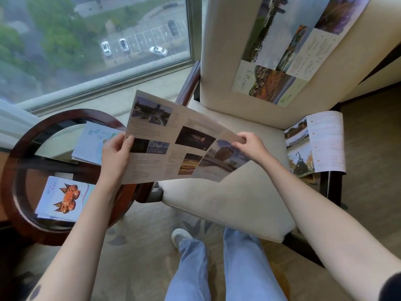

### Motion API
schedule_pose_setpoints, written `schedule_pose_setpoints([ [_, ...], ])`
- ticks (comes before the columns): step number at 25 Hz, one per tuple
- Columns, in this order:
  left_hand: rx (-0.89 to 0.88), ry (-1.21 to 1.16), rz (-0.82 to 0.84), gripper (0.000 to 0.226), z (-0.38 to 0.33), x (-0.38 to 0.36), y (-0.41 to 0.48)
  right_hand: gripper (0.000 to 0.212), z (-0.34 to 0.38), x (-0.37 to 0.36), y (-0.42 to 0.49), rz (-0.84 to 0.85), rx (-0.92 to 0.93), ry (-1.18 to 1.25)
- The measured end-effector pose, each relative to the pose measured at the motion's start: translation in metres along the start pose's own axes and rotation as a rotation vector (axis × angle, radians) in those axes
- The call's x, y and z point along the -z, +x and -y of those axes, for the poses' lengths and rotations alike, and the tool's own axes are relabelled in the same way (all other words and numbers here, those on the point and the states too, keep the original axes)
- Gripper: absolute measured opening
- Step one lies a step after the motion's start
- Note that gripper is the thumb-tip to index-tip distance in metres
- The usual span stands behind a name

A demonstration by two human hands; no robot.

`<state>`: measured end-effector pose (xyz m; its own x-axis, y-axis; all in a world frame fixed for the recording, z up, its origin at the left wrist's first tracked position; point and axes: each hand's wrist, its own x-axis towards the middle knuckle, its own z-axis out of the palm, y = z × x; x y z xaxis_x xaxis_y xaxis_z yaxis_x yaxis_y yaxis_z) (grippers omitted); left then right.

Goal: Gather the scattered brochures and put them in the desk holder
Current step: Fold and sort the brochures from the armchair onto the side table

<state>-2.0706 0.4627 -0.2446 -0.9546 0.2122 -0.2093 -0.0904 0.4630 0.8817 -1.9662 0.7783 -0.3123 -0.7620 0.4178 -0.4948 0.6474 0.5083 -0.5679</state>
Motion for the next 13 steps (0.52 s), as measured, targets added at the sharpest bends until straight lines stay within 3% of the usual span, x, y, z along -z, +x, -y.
schedule_pose_setpoints([
  [1, 0.023, 0.011, -0.017, 0.023, 0.005, -0.001, 0.001, 0.007, 0.000, 0.005, -0.002, 0.059, 0.036, 0.057],
  [4, 0.104, 0.042, -0.095, 0.018, 0.012, -0.006, 0.005, 0.032, 0.013, 0.030, -0.013, 0.269, 0.163, 0.130],
  [7, 0.107, 0.165, -0.152, 0.026, 0.012, -0.014, 0.008, 0.027, 0.032, 0.063, -0.019, 0.402, 0.187, 0.207],
  [10, 0.034, 0.181, -0.087, 0.048, 0.006, -0.034, 0.003, 0.009, 0.061, 0.078, -0.022, 0.357, 0.145, 0.236],
  [13, -0.135, 0.261, 0.058, 0.060, -0.004, -0.062, -0.011, 0.013, 0.088, 0.065, -0.024, 0.216, 0.104, 0.239],
])
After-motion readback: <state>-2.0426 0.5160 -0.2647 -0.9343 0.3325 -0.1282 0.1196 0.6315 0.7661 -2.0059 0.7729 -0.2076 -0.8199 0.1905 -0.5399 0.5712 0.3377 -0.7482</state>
